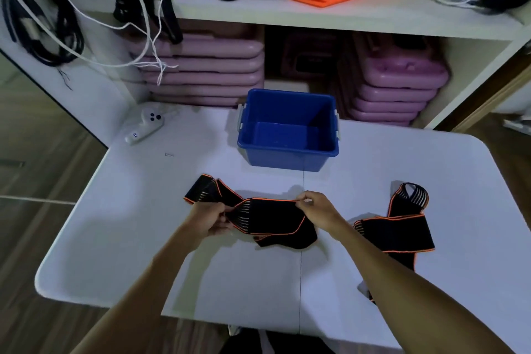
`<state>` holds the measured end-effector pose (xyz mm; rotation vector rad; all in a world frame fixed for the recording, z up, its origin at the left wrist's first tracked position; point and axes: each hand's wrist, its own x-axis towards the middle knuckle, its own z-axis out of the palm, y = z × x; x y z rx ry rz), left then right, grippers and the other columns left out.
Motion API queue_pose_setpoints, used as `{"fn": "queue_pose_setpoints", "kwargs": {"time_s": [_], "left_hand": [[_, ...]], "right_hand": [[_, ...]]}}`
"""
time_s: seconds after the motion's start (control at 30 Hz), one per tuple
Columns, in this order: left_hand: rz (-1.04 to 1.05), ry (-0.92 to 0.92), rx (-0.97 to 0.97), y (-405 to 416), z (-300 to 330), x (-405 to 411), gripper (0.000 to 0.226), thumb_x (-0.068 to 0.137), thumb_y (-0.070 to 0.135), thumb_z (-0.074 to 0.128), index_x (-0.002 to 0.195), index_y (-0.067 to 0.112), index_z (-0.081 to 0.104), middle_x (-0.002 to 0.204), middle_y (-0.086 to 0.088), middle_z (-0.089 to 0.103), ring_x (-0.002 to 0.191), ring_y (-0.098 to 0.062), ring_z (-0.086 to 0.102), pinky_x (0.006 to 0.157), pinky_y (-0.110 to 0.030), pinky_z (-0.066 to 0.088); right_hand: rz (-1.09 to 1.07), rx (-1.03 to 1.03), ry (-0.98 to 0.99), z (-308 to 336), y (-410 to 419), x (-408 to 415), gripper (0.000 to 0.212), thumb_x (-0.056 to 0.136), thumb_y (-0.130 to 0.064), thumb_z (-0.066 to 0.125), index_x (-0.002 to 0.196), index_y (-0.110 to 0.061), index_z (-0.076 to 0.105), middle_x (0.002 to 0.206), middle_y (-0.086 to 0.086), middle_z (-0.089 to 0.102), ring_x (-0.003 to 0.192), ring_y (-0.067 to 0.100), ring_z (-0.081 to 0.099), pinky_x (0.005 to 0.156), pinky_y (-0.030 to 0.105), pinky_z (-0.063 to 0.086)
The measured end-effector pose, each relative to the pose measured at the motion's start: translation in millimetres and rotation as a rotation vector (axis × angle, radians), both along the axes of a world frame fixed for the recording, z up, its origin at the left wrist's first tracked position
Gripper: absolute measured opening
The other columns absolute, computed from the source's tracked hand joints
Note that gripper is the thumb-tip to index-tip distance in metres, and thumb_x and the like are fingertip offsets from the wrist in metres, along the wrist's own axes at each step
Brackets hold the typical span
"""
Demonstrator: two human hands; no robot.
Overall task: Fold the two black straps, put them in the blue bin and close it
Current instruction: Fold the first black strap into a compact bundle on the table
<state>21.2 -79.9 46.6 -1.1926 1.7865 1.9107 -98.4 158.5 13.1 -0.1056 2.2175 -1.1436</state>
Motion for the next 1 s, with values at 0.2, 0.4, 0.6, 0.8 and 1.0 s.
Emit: {"fn": "queue_pose_setpoints", "kwargs": {"time_s": [0.2,0.4,0.6,0.8,1.0], "left_hand": [[-0.287,0.128,-0.192,-7.0,-16.5,18.1,0.029,0.082,0.027,0.073,0.088,-0.001,0.07,0.083,-0.027,0.071,0.069,-0.026,0.069,0.076,-0.043,0.057],[-0.306,0.188,-0.633,-11.6,-22.1,22.8,0.021,0.082,0.03,0.072,0.07,0.014,0.067,0.054,-0.001,0.067,0.047,-0.01,0.063,0.06,-0.031,0.054],[-0.113,0.078,-0.407,-47.3,-25.9,51.4,0.036,0.088,0.034,0.064,0.068,0.004,0.066,0.06,-0.011,0.06,0.056,-0.021,0.058,0.058,-0.03,0.049],[-0.002,-0.002,-0.347,-75.3,-42.9,83.1,0.034,0.089,0.031,0.063,0.062,0.009,0.062,0.055,-0.006,0.056,0.061,-0.023,0.056,0.064,-0.035,0.049],[0.067,-0.031,-0.421,-84.7,-48.6,86.6,0.033,0.092,0.031,0.059,0.085,0.0,0.066,0.065,-0.007,0.063,0.06,-0.023,0.062,0.058,-0.03,0.051]], "right_hand": [[0.142,0.092,-0.031,-6.1,-21.9,11.2,0.013,0.093,-0.018,0.058,0.099,-0.015,0.068,0.101,0.004,0.068,0.096,0.019,0.064,0.08,0.024,0.047],[0.298,0.239,-0.062,-1.7,-21.7,10.4,0.032,0.083,-0.011,0.069,0.114,-0.016,0.062,0.111,0.004,0.064,0.1,0.02,0.062,0.081,0.026,0.048],[0.477,0.462,-0.072,6.8,-12.7,-5.7,0.017,0.083,-0.015,0.068,0.096,-0.024,0.061,0.099,0.004,0.066,0.086,0.019,0.064,0.075,0.03,0.05],[0.639,0.564,-0.21,18.1,-15.8,-17.3,0.036,0.076,-0.027,0.079,0.109,-0.019,0.069,0.109,0.006,0.071,0.098,0.021,0.067,0.089,0.036,0.054],[0.636,0.476,-0.039,9.1,-15.7,-15.8,0.016,0.085,-0.024,0.072,0.077,-0.011,0.066,0.075,0.001,0.058,0.071,0.016,0.055,0.065,0.027,0.042]]}}
